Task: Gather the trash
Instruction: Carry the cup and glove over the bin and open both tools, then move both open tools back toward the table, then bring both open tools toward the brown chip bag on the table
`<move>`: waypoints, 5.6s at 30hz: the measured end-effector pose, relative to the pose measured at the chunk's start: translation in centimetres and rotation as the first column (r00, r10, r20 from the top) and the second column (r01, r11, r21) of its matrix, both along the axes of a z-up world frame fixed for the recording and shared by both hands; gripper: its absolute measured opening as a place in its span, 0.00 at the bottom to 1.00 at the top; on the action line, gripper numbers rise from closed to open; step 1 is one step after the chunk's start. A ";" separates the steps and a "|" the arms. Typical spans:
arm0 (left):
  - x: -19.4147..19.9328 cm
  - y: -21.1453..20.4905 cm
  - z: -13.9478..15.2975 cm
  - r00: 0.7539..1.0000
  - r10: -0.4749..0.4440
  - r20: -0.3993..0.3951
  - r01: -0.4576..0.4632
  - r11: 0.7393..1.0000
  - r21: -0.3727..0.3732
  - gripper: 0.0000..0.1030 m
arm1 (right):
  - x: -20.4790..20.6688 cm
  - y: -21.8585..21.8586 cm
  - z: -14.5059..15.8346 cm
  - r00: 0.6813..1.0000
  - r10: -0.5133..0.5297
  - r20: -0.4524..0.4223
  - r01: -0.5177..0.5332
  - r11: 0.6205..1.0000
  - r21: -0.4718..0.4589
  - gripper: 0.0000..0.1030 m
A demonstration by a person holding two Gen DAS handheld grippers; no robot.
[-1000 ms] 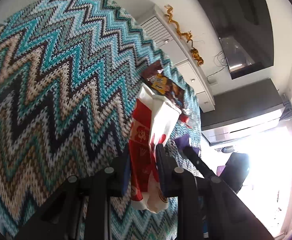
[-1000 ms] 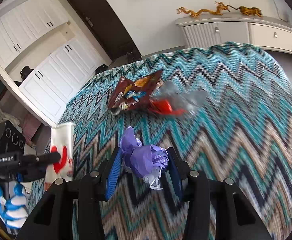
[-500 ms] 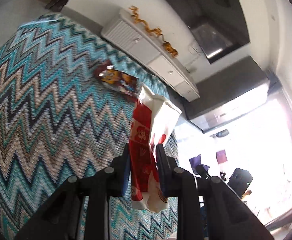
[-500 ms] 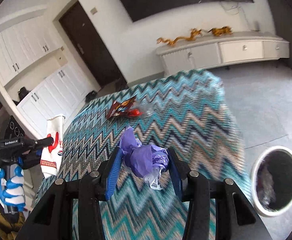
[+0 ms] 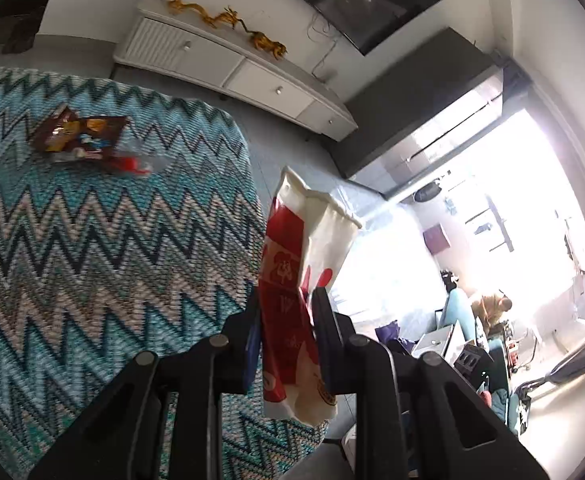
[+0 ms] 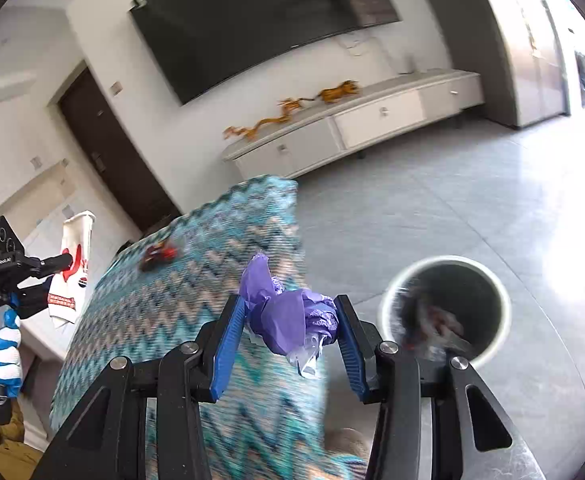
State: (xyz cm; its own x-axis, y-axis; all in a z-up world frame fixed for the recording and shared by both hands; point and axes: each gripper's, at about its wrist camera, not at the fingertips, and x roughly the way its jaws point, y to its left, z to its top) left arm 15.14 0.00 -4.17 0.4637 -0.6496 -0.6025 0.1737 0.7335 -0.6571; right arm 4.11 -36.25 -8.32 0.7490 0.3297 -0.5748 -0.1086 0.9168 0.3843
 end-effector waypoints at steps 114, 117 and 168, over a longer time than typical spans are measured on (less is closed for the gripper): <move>-10.2 13.1 2.1 0.845 0.233 0.481 -0.478 0.731 0.487 0.52 | 2.5 23.7 2.4 0.941 0.337 -0.039 -0.335 0.908 -0.253 0.59; -9.3 13.2 1.4 0.849 0.232 0.475 -0.476 0.726 0.496 0.52 | 3.3 23.8 1.7 0.940 0.335 -0.057 -0.338 0.906 -0.255 0.59; -10.9 14.8 -1.3 0.838 0.282 0.467 -0.494 0.757 0.428 0.60 | 3.8 25.6 -1.2 0.959 0.266 -0.094 -0.282 0.899 -0.334 0.98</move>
